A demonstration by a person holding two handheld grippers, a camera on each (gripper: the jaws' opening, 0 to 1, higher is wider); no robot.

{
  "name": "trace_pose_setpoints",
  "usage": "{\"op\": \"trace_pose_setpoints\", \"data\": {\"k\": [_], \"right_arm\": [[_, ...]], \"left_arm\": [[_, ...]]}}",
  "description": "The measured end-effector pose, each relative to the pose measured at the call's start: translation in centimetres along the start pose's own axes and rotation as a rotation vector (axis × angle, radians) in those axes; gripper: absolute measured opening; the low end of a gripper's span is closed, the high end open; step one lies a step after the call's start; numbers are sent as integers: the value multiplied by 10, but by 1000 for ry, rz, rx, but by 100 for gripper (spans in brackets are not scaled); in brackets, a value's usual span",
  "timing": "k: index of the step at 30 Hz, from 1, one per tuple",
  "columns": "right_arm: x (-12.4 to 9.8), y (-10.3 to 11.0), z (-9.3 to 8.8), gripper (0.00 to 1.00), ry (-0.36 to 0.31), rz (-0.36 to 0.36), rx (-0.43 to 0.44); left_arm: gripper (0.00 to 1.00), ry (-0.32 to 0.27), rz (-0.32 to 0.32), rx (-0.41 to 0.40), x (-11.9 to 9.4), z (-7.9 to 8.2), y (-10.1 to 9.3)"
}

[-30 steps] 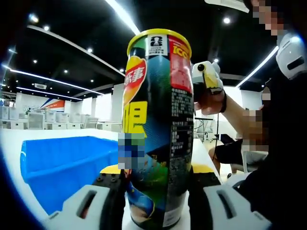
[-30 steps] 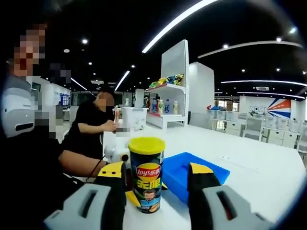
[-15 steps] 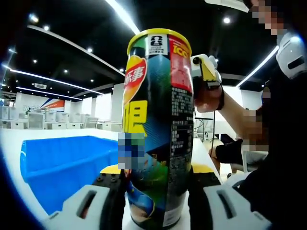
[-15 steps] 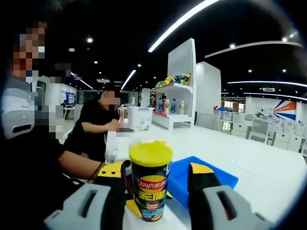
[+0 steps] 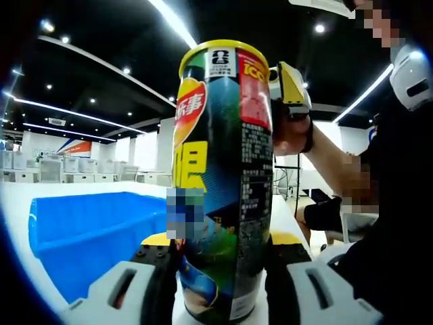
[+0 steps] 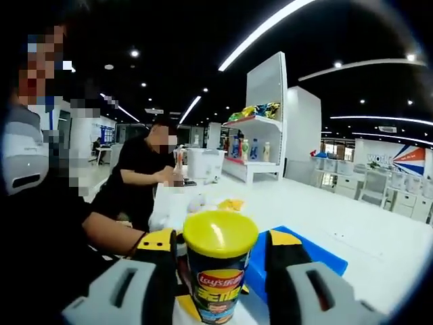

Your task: Open the lid of the chip container on the table, take out the chips, place them into the box in front of the container, and close the lid

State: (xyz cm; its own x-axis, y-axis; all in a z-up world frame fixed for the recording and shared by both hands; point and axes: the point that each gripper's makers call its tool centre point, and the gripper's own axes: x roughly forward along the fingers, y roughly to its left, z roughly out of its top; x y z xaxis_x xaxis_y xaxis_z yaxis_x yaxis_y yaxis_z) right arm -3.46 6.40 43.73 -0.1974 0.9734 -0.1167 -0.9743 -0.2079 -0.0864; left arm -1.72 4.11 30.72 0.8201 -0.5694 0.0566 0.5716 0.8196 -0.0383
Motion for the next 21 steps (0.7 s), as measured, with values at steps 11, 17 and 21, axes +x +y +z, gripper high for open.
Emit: {"op": "trace_pose_setpoints", "data": {"k": [11,17,21], "right_arm": [[16,3,-2,52,-4,25,8],[19,1,-3,52,-23,22,-2],[20,1,-3,52,-37,18,-12]], "left_arm": [[52,0,0,1,0,0,0],[51,1,1,1,0,0,0],[51,2,4,2,0,0,1]]}}
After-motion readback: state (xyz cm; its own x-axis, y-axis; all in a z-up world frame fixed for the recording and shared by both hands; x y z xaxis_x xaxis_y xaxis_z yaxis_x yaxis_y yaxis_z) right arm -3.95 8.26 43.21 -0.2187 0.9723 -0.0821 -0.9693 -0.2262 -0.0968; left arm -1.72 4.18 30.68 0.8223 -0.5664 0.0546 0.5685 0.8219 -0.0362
